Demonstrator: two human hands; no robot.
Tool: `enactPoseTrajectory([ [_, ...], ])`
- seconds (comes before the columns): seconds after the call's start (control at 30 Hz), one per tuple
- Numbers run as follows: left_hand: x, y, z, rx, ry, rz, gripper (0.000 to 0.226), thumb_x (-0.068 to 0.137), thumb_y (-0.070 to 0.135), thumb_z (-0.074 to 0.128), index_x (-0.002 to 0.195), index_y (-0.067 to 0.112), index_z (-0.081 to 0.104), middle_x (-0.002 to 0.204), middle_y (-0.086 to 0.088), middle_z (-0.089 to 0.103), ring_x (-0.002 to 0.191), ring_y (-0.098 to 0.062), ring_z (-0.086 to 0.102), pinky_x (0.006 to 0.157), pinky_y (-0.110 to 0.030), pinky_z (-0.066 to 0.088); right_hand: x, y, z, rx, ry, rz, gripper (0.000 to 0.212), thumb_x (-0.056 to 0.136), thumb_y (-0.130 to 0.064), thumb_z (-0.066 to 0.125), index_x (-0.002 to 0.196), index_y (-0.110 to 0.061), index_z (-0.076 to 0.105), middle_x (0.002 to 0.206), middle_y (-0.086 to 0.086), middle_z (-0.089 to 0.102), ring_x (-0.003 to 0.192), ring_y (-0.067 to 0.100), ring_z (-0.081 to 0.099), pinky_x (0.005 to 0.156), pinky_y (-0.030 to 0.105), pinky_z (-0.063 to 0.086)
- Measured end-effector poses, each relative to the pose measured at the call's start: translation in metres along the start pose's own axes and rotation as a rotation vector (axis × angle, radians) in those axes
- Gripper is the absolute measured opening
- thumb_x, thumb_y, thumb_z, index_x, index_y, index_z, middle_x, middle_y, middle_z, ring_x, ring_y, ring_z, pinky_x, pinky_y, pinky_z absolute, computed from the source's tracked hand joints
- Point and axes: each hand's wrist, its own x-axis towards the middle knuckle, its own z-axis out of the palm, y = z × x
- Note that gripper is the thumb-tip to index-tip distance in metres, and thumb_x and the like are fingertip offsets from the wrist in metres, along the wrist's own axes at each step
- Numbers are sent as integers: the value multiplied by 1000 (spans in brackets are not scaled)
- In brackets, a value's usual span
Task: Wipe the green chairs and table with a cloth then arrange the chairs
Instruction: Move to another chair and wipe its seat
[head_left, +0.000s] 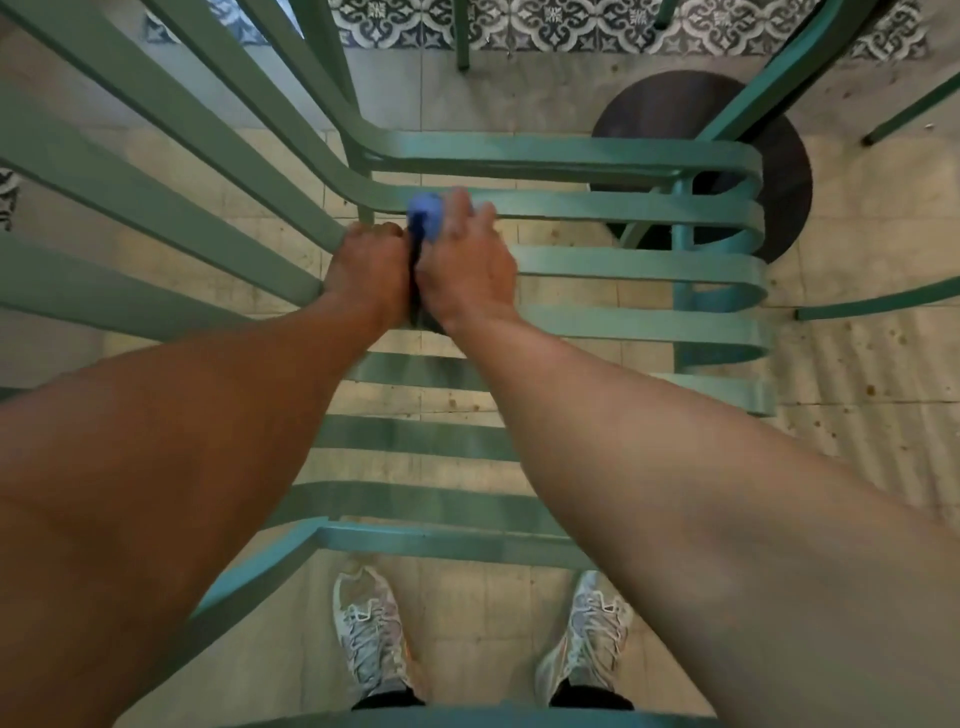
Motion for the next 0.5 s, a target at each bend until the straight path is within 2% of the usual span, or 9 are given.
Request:
enactPoseTrajectory([
  [0.07,1,-1,-3,9,-7,-18,22,94,20,54,109,6,62,108,-20,63,102,-37,54,88,-42,42,21,-18,6,-3,-74,-79,28,98,-30,41,124,-18,44,116,13,49,93,32,60,72,40,48],
  [0.13,1,-2,-2,-4,9,-11,28,97,28,51,113,7,59,112,-20,61,105,-39,52,89,-43,41,34,11,-9,-54,-79,-91,32,97,-29,42,127,-17,43,120,15,49,96,34,60,72,39,45],
  [0.23,-1,-1,0,-68,-3,-37,44,97,40,51,129,9,53,122,-18,59,115,-37,48,97,-45,39,50,92,-51,-141,108,117,40,97,-28,41,135,-14,41,129,18,47,105,37,58,76,40,42],
  [0.3,-1,-1,1,-91,1,-43,46,97,39,51,133,10,51,125,-16,58,118,-36,46,100,-46,37,54,143,-84,-166,263,332,44,98,-31,40,137,-12,39,132,21,48,110,40,56,84,45,44],
  [0.37,-1,0,1,-97,6,-38,46,98,38,51,134,9,50,128,-16,57,120,-36,44,102,-45,35,53,170,-105,-173,332,470,44,98,-33,40,137,-11,38,134,20,46,111,43,55,86,48,43],
  [0.43,-2,0,2,-95,9,-45,46,98,37,51,134,9,49,130,-16,56,121,-36,43,103,-45,35,53,172,-105,-201,342,476,43,98,-30,41,136,-10,37,134,21,44,110,43,55,84,48,43],
  [0.5,-2,0,2,-108,10,-56,46,97,37,52,135,10,49,131,-15,55,123,-36,42,104,-47,35,57,143,-86,-164,312,404,39,98,-26,39,135,-13,38,130,19,45,108,39,56,79,41,40],
])
